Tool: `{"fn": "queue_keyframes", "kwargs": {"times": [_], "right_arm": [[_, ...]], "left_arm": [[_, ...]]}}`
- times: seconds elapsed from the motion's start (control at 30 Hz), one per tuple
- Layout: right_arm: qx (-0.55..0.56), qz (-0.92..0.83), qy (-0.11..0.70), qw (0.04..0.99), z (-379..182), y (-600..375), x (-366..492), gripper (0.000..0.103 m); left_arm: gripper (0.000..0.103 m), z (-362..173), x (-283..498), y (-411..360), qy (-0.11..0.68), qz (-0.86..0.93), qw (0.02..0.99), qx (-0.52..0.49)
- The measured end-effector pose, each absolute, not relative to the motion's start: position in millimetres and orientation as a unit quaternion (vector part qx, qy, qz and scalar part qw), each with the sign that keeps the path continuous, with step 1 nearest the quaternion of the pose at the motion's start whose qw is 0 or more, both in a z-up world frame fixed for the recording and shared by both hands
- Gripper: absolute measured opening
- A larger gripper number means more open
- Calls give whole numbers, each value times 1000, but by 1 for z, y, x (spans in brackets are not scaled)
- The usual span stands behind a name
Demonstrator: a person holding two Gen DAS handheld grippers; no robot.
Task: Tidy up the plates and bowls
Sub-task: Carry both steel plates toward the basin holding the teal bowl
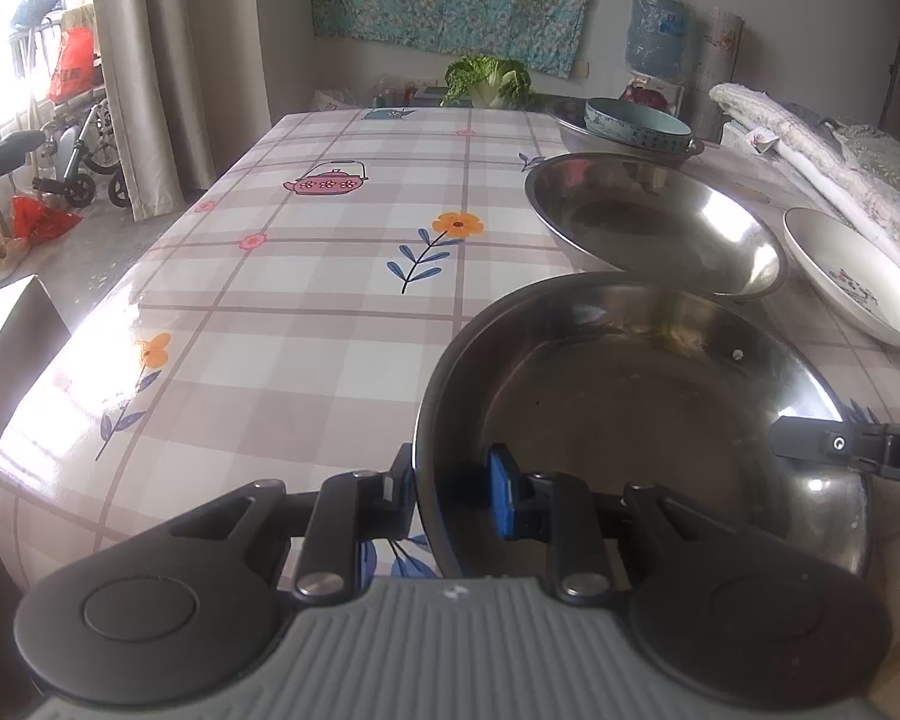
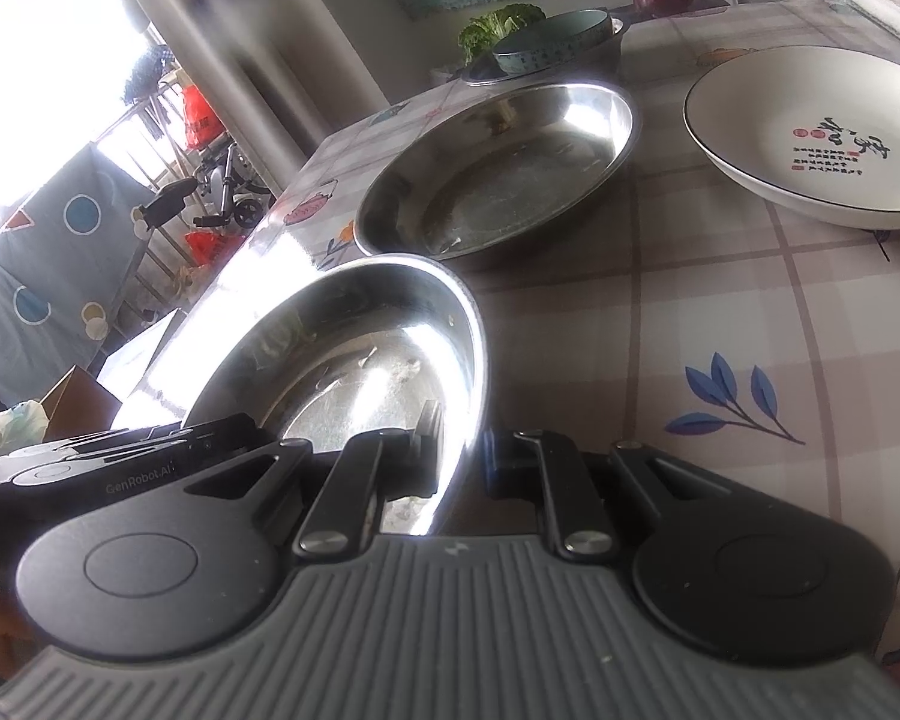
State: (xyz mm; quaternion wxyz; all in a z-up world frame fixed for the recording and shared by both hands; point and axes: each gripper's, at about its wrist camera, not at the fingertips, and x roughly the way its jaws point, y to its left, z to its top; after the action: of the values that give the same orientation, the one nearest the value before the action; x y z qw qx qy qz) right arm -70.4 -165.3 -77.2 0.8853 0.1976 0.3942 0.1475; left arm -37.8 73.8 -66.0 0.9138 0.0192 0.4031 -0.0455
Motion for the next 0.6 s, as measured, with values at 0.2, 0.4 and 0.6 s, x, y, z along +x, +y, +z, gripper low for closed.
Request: {"fn": "queue_keyframes", "kwargs": {"times": [0.2,0.4,0.6], "right_arm": [[201,152,398,882,-80,-166,-68,12],[204,153,399,881,-80,-165,-68,13],[192,152,399,883,-79,-162,-71,13]], "left_arm": [[27,-67,-35,72,415,-38,908,28],[31,-67,-35,68,419,-38,906,36],[32,-67,-37,70,425,-40,904,33]]}}
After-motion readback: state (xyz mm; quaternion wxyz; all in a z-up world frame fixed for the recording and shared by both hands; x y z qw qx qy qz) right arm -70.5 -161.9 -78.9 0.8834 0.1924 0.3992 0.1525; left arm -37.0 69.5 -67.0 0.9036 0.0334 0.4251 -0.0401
